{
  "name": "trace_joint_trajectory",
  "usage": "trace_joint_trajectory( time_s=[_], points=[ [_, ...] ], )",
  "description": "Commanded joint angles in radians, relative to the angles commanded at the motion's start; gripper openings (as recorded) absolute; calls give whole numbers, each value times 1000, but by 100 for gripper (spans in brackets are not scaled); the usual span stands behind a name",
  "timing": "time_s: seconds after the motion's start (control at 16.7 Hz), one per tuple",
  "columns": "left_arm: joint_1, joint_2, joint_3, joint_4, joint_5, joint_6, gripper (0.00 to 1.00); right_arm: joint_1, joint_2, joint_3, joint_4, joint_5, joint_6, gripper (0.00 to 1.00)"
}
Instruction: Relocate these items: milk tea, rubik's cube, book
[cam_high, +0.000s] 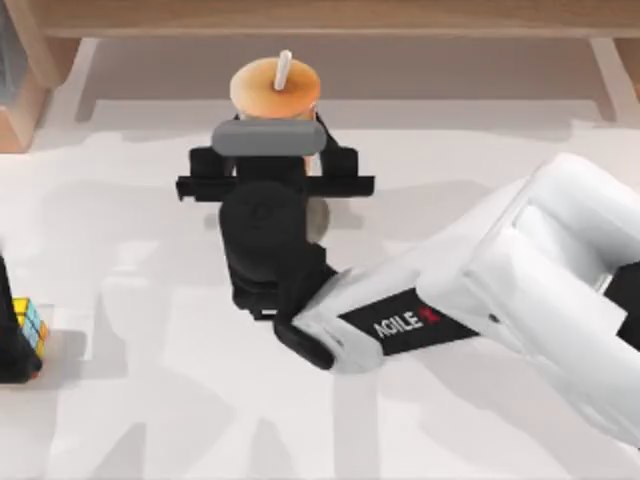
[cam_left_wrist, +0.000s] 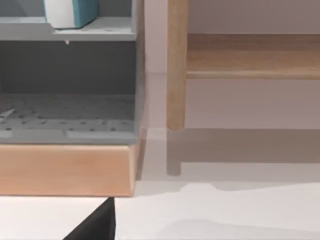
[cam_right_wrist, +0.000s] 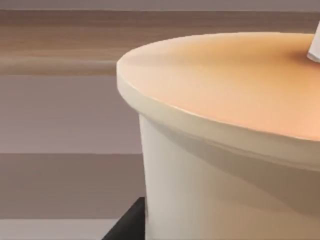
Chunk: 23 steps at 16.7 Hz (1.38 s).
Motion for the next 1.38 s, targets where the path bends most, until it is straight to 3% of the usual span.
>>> trace_joint_trajectory(
  time_s=[0.24,0.3,1.38],
  points=[
    [0,0,0,0,0,0,100,0,0,0,0,0,0,98],
    [0,0,0,0,0,0,100,0,0,0,0,0,0,100],
    [0,0,0,0,0,0,100,45,-41,-93,47,50,1,100]
  ],
)
